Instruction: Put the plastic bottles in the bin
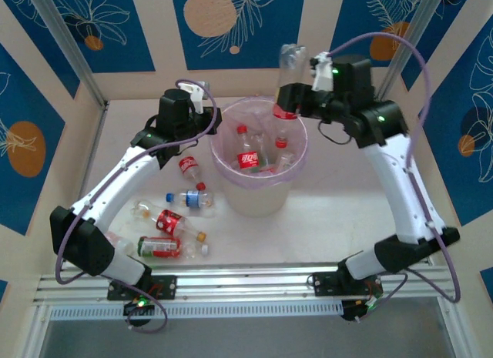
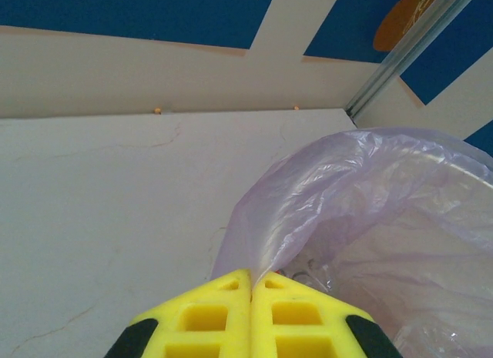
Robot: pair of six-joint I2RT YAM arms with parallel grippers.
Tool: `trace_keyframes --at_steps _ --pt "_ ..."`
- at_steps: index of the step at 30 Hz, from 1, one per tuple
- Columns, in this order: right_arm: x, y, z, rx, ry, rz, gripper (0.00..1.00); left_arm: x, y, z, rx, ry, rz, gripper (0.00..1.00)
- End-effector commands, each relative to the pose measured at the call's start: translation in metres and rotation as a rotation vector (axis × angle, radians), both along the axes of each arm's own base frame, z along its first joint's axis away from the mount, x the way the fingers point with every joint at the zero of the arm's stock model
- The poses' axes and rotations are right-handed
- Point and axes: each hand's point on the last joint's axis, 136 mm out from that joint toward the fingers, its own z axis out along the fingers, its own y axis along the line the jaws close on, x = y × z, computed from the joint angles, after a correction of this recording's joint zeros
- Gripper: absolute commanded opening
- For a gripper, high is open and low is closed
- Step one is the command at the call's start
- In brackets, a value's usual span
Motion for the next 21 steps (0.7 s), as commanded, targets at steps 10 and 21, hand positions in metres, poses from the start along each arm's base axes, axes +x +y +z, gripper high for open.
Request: trace_keyframes --at_steps 10,21 --pt "-0.018 0.064 -0.099 -0.146 0.201 0.182 0.58 0.004 0.002 -0.003 -0.001 0.03 0.009 0.0" --pt "-0.022 0.066 -0.173 -0.299 0.303 0.196 0.58 0.005 0.002 -0.003 -0.002 0.03 0.011 0.0"
